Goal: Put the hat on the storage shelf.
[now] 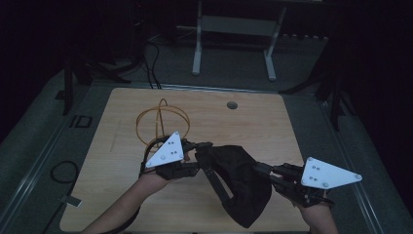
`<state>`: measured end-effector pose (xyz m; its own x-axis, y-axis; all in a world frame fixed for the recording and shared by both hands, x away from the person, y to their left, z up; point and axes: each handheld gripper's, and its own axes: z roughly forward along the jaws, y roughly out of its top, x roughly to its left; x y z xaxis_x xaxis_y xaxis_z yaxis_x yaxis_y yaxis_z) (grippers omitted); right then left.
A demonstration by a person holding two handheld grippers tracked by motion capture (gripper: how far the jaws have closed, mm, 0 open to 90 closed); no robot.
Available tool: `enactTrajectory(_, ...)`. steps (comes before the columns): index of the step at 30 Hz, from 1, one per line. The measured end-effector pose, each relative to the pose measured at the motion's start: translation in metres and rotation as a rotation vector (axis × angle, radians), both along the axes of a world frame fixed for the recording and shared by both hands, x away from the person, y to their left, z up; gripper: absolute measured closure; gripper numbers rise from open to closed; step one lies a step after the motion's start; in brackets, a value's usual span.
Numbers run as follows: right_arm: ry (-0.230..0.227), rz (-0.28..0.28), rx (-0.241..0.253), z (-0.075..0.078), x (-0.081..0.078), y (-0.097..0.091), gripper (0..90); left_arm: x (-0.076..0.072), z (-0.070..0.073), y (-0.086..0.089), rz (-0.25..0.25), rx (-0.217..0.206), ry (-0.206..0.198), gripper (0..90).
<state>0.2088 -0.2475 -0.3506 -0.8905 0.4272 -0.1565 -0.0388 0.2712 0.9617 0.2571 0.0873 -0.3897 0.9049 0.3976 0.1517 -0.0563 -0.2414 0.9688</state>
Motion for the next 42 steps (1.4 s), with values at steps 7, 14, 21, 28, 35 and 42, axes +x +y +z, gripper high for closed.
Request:
enactTrajectory(7,-0.002,-0.091,0.031,0.007,0.012,-0.009,88.9,-0.008,-0.01,0.017,0.08,0.033,0.023,58.2)
enactTrajectory(14,-0.017,-0.153,0.055,0.014,0.026,-0.008,88.8,-0.021,-0.022,0.037,0.123,0.038,0.041,57.9)
enactTrajectory(21,-0.039,-0.186,0.062,0.029,0.042,0.003,88.8,-0.029,-0.04,0.057,0.167,0.04,0.082,51.1)
enactTrajectory(28,-0.039,-0.183,0.066,0.04,0.064,0.022,88.8,-0.036,-0.058,0.073,0.2,0.028,0.115,42.9)
enactTrajectory(35,-0.031,-0.178,0.059,0.045,0.084,0.046,88.8,-0.041,-0.075,0.082,0.241,0.049,0.181,16.6)
enactTrajectory(42,-0.039,-0.165,0.043,0.055,0.098,0.076,88.8,-0.056,-0.103,0.087,0.358,0.068,0.161,2.5)
